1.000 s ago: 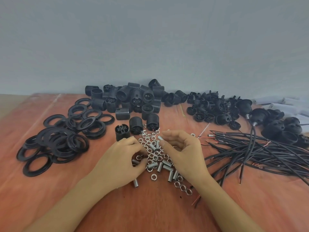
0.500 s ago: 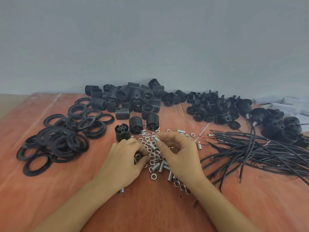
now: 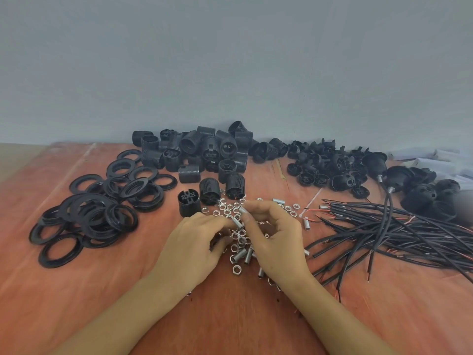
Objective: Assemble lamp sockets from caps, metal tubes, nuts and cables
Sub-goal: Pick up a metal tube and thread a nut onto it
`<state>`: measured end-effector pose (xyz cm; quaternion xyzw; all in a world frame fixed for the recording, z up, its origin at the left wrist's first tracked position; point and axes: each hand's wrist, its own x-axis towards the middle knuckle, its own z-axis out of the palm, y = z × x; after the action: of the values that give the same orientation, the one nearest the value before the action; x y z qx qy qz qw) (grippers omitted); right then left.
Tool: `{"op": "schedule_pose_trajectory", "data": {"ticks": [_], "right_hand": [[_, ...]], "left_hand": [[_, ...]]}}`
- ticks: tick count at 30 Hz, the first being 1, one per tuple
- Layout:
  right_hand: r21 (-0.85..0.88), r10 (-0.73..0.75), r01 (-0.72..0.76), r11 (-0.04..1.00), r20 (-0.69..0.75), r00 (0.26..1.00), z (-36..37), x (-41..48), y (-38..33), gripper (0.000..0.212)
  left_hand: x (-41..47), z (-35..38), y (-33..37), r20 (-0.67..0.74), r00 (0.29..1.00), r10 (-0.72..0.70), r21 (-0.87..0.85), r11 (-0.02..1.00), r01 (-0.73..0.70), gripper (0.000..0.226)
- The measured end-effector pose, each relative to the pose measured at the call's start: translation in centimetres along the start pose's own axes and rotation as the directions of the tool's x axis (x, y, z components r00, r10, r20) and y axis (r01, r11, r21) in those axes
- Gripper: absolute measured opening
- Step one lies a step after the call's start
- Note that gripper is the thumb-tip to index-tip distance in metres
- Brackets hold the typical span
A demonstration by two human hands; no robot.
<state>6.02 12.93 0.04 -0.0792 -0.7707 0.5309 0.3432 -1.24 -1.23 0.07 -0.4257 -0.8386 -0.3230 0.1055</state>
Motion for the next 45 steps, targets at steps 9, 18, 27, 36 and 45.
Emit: {"op": "schedule_pose_trajectory", "data": {"ticks": [9,18,27,36,45], "right_hand": [[0.051,0.026,-0.024,0.998,-0.028,0.999,-0.2,0.2,0.2,0.023],[0.127,-0.058,0.052,0.991,0.045,0.997,0.0,-0.2,-0.5,0.022],[0.119,-0.069,0.061,0.991,0.066,0.995,-0.3,-0.1,-0.5,0.028],[0.112,-0.101,0.094,0.989,0.058,0.993,-0.8,0.2,-0.7,0.034],[0.184,-0.126,0.116,0.976,0.044,0.991,-1.1,0.2,-0.9,0.031]], "left_hand": [[0.2,-0.2,0.0,-0.137,0.986,0.099,0.038,0.995,-0.095,0.016],[0.8,-1.1,0.7,0.025,0.879,-0.476,-0.900,0.372,0.227,0.016],[0.9,-1.2,0.5,0.162,0.892,-0.422,-0.916,0.271,0.295,0.033],[0.9,-1.6,0.5,0.129,0.918,-0.375,-0.879,0.385,0.281,0.023],[0.7,-1.6,0.1,0.162,0.943,-0.289,-0.853,0.440,0.281,0.029]]}}
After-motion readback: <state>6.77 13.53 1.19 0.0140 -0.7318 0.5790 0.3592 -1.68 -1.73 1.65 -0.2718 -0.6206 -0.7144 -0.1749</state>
